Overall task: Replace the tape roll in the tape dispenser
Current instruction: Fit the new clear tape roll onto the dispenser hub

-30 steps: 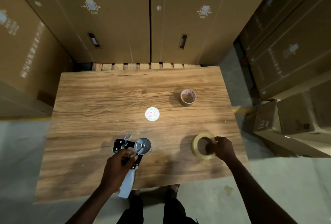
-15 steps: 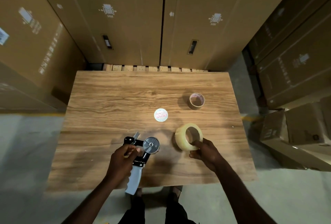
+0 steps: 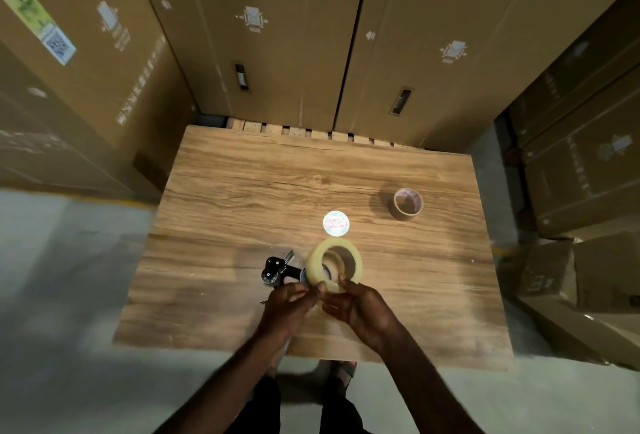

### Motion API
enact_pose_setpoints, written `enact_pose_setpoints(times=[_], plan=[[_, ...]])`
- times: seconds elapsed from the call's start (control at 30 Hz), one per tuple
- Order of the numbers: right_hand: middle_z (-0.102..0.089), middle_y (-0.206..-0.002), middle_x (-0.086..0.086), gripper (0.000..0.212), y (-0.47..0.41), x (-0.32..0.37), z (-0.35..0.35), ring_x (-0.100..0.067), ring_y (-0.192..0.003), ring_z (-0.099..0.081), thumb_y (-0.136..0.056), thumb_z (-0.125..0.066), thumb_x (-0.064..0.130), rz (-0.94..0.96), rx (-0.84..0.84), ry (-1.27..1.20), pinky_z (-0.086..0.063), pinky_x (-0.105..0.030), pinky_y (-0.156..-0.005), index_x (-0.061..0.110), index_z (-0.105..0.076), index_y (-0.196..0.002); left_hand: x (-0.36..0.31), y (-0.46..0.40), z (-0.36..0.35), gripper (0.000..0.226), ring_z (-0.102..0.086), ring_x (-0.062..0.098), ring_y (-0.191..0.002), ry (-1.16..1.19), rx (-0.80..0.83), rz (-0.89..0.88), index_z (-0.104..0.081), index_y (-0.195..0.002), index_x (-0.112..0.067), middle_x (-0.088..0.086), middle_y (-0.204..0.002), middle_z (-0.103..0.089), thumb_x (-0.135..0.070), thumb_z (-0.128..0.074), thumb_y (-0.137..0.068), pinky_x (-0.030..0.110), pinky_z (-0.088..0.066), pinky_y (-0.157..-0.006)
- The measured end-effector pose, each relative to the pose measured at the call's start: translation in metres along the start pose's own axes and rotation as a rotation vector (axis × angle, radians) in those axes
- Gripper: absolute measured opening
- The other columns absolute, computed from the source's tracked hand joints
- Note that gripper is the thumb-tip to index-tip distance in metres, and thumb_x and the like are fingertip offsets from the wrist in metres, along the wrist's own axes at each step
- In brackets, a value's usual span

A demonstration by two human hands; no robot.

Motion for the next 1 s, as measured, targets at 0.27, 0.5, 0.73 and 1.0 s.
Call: enact_pose_setpoints(times=[0.27, 0.5, 0.73, 1.0], plan=[[-0.076, -0.092, -0.014, 0.023, 0.004, 0.001, -0.002, -0.025, -0.085, -0.075, -0.103, -0.069, 0.028, 0.01, -0.069, 0.152, -0.06, -0.042, -0.082, 0.006, -0.069, -0.111, 0.0, -0.008, 0.003, 0.035, -0.064, 0.009, -0.061, 0.112, -0.081, 0.003, -0.074, -0.099, -0.006, 0.001, -0.071, -0.071, -0.033, -0.084, -0.079, 0.021, -0.049, -0.054], [-0.072, -0.102, -0.018, 0.036, -0.008, 0.017, 0.01, -0.025, -0.087, -0.069, -0.103, -0.071, 0.028, 0.071, -0.118, 0.329, -0.065, -0.041, -0.078, -0.002, -0.07, -0.123, 0.023, -0.014, -0.001, 0.03, -0.073, 0.024, -0.089, 0.275, -0.139, 0.101, -0.072, -0.101, -0.004, 0.015, -0.096, -0.077, -0.022, -0.084, -0.08, 0.034, -0.06, -0.079], [-0.073, -0.094, -0.01, 0.018, -0.018, 0.027, 0.011, -0.021, -0.082, -0.059, -0.101, -0.074, 0.024, 0.123, -0.161, 0.478, -0.067, -0.038, -0.072, 0.006, -0.08, -0.103, 0.047, -0.017, -0.011, 0.025, -0.066, 0.019, -0.079, 0.379, -0.211, 0.217, -0.068, -0.106, 0.001, 0.012, -0.087, -0.07, -0.016, -0.076, -0.089, 0.024, -0.059, -0.062], [-0.074, -0.1, -0.008, 0.022, -0.03, 0.026, 0.008, -0.021, -0.087, -0.06, -0.104, -0.071, 0.028, 0.107, -0.144, 0.58, -0.067, -0.04, -0.079, 0.009, -0.081, -0.11, 0.062, -0.022, -0.009, 0.016, -0.065, 0.018, -0.072, 0.383, -0.296, 0.258, -0.068, -0.099, -0.001, 0.012, -0.081, -0.069, -0.014, -0.073, -0.091, 0.031, -0.06, -0.07]])
Point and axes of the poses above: each hand's wrist, its own y-axis away from the middle knuckle, its own z-axis out of the back of the hand, x = y × z, the point moved 8 cm from there along -y, towards the middle knuckle
